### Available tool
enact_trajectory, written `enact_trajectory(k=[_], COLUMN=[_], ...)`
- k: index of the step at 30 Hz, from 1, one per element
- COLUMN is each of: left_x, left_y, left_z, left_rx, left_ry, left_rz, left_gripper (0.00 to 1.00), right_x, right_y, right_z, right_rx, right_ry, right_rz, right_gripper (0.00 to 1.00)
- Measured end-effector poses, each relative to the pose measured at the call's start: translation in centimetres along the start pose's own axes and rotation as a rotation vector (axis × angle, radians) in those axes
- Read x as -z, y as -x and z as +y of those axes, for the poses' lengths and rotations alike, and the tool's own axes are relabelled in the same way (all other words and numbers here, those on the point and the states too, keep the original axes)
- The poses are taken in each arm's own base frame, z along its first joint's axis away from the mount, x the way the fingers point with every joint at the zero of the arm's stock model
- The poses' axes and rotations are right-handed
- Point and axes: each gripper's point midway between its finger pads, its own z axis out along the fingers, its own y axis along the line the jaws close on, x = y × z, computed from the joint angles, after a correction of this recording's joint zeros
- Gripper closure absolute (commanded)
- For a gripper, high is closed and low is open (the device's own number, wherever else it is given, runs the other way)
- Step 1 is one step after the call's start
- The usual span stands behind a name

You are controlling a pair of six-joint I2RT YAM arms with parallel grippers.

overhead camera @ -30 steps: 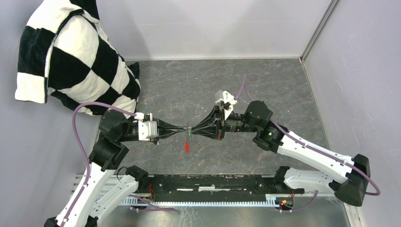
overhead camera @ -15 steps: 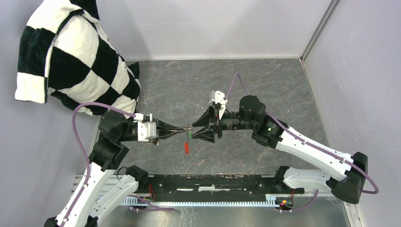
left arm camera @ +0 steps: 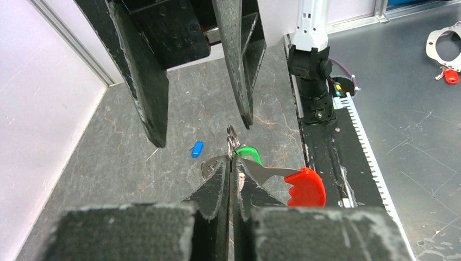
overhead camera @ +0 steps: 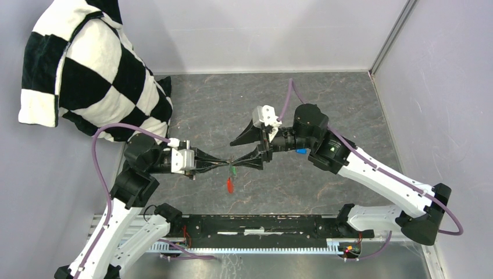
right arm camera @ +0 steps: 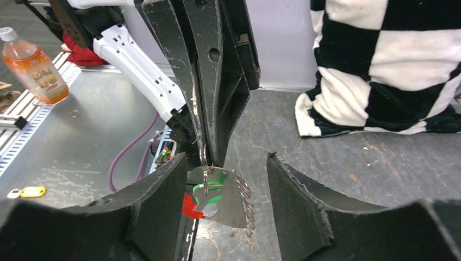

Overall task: Put the keys on the keyring
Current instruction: Adjust the key on the keyring.

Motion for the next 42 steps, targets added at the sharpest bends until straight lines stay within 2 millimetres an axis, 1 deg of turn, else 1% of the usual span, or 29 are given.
enact_trajectory(k=[3,7,15,17,18,19,20,21,24,25,27,29,30,31,34,38,42], left_x=[0.0,0.0,0.0,0.0,0.0,0.0,0.0,0.0,0.0,0.0,0.0,0.0,0.0,0.0,0.1,0.2,0.3], left_y=[-0.1,-0.1,0.4,0.4,0.4,0.4,0.4,0.4,0.3,0.3,0.1,-0.4,-0.7,-0.9,-1.5,-2.5,-3.6], left_z=[0.0,0.0,0.1,0.1,0.1,0.1,0.1,0.1,0.1,0.1,0.1,0.0,0.0,0.1,0.2,0.2,-0.1], left_rx=[0.000,-0.004,-0.016,-0.017,-0.017,-0.017,-0.016,-0.015,-0.010,-0.010,-0.005,-0.002,0.002,-0.002,0.000,0.000,0.022], left_ry=[-0.001,-0.001,0.001,0.001,0.001,0.001,0.000,0.000,-0.001,-0.001,-0.003,-0.008,-0.015,-0.020,-0.038,-0.069,-0.096], left_rz=[0.002,0.002,-0.003,-0.003,-0.003,-0.003,-0.003,-0.003,0.000,0.000,0.005,0.023,0.039,0.050,0.100,0.156,0.194], left_gripper=[0.98,0.98,0.98,0.98,0.98,0.98,0.98,0.98,0.98,0.94,0.78,0.66,0.61,0.59,0.59,0.66,0.66], right_x=[-0.4,-0.5,-0.6,-0.7,-0.8,-0.9,-0.9,-1.0,-1.0,-1.0,-1.0,-0.9,-0.9,-0.9,-0.9,-0.8,-0.9], right_y=[-0.7,-0.8,-1.2,-1.5,-1.6,-1.7,-1.8,-1.8,-1.8,-1.8,-2.0,-2.5,-2.8,-3.2,-4.6,-6.6,-7.8], right_z=[0.2,0.7,1.1,1.0,1.0,0.9,0.9,1.0,1.0,1.0,0.8,0.9,0.8,0.7,0.5,0.3,0.5], right_rx=[-0.014,-0.022,-0.036,-0.040,-0.041,-0.043,-0.043,-0.040,-0.034,-0.035,-0.032,-0.036,-0.041,-0.044,-0.053,-0.059,-0.058], right_ry=[0.034,0.062,0.093,0.093,0.093,0.092,0.092,0.094,0.094,0.091,0.084,0.079,0.072,0.065,0.043,0.020,0.013], right_rz=[0.015,0.016,0.022,0.028,0.030,0.033,0.034,0.034,0.034,0.035,0.043,0.070,0.090,0.111,0.196,0.310,0.392], right_gripper=[0.46,0.54,0.60,0.67,0.72,0.79,0.91,0.99,1.00,1.00,1.00,1.00,1.00,1.00,1.00,1.00,1.00])
